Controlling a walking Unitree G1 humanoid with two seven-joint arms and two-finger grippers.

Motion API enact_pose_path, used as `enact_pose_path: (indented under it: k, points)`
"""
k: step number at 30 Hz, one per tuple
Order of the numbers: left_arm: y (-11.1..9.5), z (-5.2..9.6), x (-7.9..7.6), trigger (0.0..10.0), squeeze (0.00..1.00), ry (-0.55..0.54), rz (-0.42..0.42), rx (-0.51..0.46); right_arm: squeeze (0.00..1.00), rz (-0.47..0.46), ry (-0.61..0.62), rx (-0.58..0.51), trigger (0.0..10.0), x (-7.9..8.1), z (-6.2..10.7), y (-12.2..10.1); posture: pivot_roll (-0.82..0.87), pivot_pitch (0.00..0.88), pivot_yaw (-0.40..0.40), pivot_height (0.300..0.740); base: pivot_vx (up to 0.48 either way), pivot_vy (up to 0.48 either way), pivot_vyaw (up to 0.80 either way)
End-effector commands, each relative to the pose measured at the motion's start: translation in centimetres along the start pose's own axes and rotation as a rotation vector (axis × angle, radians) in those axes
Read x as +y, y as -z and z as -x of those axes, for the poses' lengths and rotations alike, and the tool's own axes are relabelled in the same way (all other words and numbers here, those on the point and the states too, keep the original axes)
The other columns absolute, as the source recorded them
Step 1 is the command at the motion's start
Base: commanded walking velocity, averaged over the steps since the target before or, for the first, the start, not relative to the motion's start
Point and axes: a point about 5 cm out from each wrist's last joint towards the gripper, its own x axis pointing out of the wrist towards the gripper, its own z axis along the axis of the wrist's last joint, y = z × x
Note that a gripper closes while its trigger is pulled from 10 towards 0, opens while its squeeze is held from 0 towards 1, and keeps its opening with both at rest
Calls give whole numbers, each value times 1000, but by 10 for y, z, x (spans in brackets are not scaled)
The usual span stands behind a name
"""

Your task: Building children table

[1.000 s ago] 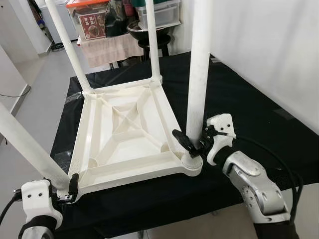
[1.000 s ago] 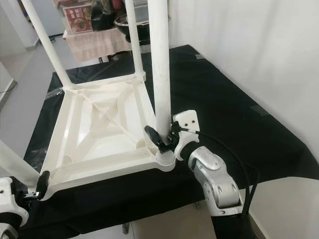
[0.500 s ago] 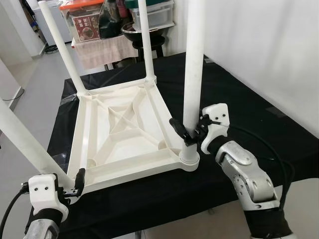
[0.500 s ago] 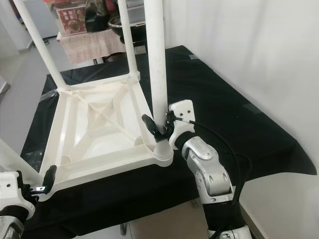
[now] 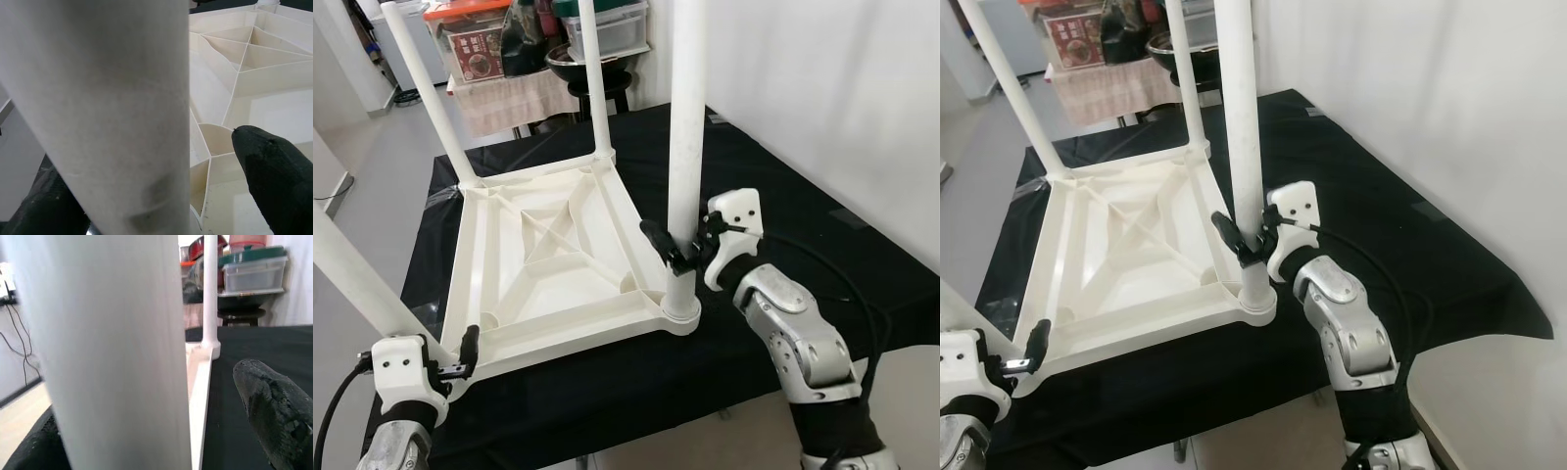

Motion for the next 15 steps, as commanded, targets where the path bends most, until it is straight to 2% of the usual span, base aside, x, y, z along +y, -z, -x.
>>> enact_pose_path:
  k: [1,3,6,8,10,15]
  points:
    - [2,-1,5,10000,0,-1,-12,5,0,5,-41,-61,10000,11,-9,-22,-106,47,64,740,0,0,0]
    - [3,-3,4,10000,0,6,-6,3,0,28,-22,-87,10000,9,-15,-40,-108,47,62,740,0,0,0]
    - [3,-3,4,10000,0,8,-5,2,0,34,-16,-92,10000,8,-17,-44,-108,47,62,740,0,0,0]
    - [6,-3,2,10000,0,12,3,5,0,39,22,-111,10000,3,-23,-64,-115,44,57,740,0,0,0]
    - [6,-3,2,10000,0,12,3,5,0,39,22,-111,10000,3,-23,-64,-115,44,57,740,0,0,0]
    - [8,-8,-3,10000,0,20,17,-3,0,25,69,-109,10000,-2,-36,-83,-124,35,57,740,0,0,0]
